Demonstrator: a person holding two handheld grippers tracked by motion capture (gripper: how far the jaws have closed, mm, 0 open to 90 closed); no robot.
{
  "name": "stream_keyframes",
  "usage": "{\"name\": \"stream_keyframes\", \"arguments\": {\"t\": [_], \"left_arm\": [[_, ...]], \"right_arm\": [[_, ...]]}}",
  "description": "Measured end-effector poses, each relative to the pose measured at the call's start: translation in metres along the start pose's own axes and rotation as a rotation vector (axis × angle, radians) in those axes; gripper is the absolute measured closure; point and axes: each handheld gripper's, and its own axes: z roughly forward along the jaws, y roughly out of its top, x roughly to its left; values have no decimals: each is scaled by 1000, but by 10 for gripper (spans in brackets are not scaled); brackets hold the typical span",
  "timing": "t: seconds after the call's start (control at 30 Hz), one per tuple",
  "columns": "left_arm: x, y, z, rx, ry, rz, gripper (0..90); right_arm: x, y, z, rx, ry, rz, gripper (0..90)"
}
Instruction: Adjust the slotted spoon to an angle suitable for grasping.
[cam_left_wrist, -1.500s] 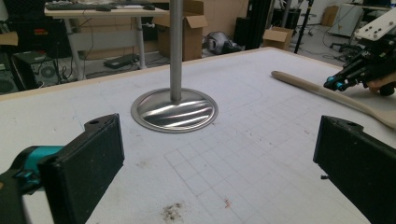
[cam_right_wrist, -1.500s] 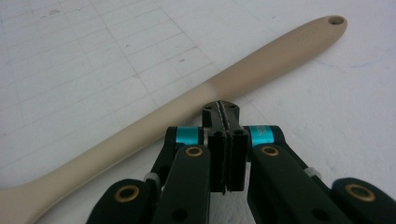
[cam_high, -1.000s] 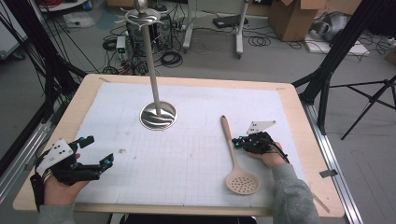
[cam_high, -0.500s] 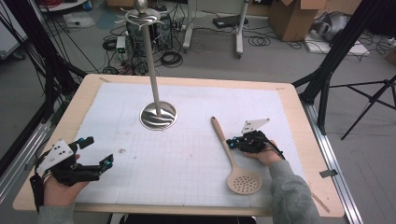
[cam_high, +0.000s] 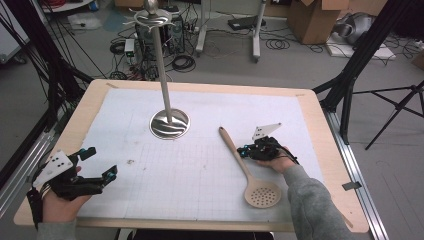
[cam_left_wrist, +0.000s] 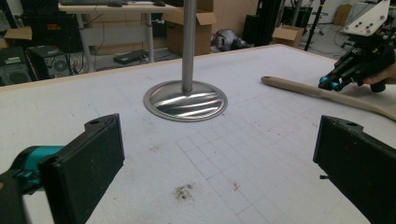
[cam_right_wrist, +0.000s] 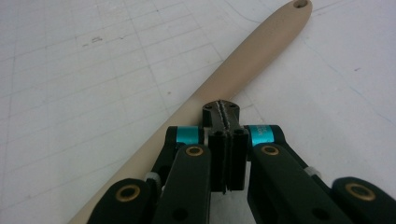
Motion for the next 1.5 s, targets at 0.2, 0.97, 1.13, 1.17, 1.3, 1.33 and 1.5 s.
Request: {"name": "stream_keyframes", "arguments": {"t": [0.2, 0.97, 1.13, 1.17, 1.3, 1.33, 1.5], "left_arm": [[0, -1, 0, 4, 1, 0, 23], [1, -1, 1, 3, -4, -3, 23], [0, 1, 5, -3, -16, -4, 23], [0, 1, 5, -5, -18, -4, 23], [2, 1, 5, -11, -23, -8, 23], [3, 1, 5, -12, -22, -11, 23], [5, 1, 3, -18, -21, -18, 23]], "right_arm": [[1, 1, 3, -17, 31, -11, 900], [18, 33, -14, -3, 33, -102, 900], [24, 50, -16, 8, 25, -120, 900], [24, 52, -14, 13, 20, -125, 900], [25, 54, 1, 52, 27, -112, 900], [24, 55, 4, 52, 30, -111, 900], [16, 57, 13, 39, 8, -85, 900]]}}
